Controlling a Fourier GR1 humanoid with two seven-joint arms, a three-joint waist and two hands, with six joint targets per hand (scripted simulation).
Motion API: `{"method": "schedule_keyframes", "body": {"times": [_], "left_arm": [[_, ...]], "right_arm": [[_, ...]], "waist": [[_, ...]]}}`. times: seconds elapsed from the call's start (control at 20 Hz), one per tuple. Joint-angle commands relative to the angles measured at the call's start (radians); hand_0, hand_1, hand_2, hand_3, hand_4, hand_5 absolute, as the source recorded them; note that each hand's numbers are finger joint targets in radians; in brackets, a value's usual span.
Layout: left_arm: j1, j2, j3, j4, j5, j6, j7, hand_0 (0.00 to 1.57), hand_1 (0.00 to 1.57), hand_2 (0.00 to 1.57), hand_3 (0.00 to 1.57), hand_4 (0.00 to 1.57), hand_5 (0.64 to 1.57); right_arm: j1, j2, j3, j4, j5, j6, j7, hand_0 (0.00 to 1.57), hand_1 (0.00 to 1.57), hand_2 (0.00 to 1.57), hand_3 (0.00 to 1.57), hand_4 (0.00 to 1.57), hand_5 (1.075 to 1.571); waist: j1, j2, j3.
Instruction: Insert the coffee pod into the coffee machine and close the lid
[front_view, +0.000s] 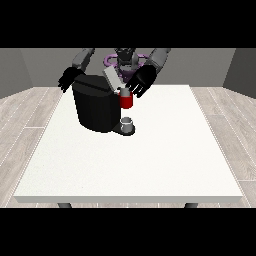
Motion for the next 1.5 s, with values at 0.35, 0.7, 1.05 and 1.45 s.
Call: {"method": "schedule_keyframes", "body": {"times": [0.35, 0.7, 1.05, 1.45], "left_arm": [[0.016, -0.009, -0.006, 0.016, -0.013, -0.026, -0.01, 1.16, 1.16, 1.19, 1.06, 0.46, 1.571], [0.034, 0.024, -0.017, 0.003, -0.035, -0.029, -0.054, 1.06, 1.06, 1.11, 0.94, 0.39, 1.571], [0.03, -0.004, -0.016, 0.004, -0.052, 0.017, -0.048, 1.07, 1.07, 1.12, 0.93, 0.37, 1.571], [0.015, 0.028, -0.063, 0.012, -0.098, -0.074, -0.069, 0.0, 0.0, 0.0, 0.0, 0.0, 1.571]], "right_arm": [[-0.007, 0.007, -0.009, -0.006, 0.007, -0.035, 0.024, 0.0, 0.0, 0.0, 0.0, 0.43, 1.571], [0.049, -0.003, -0.012, 0.004, -0.006, -0.002, -0.005, 0.0, 0.0, 0.0, 0.0, 0.34, 1.571], [-0.009, -0.023, -0.03, -0.011, -0.028, 0.011, 0.022, 0.0, 0.0, 0.0, 0.0, 0.48, 1.571], [0.02, 0.005, -0.007, 0.019, 0.007, -0.019, -0.014, 0.0, 0.0, 0.0, 0.0, 0.41, 1.571]], "waist": [[0.021, -0.006, -0.0001], [0.027, -0.019, -0.0001], [0.018, -0.002, -0.0002], [0.027, -0.003, 0.0]]}}
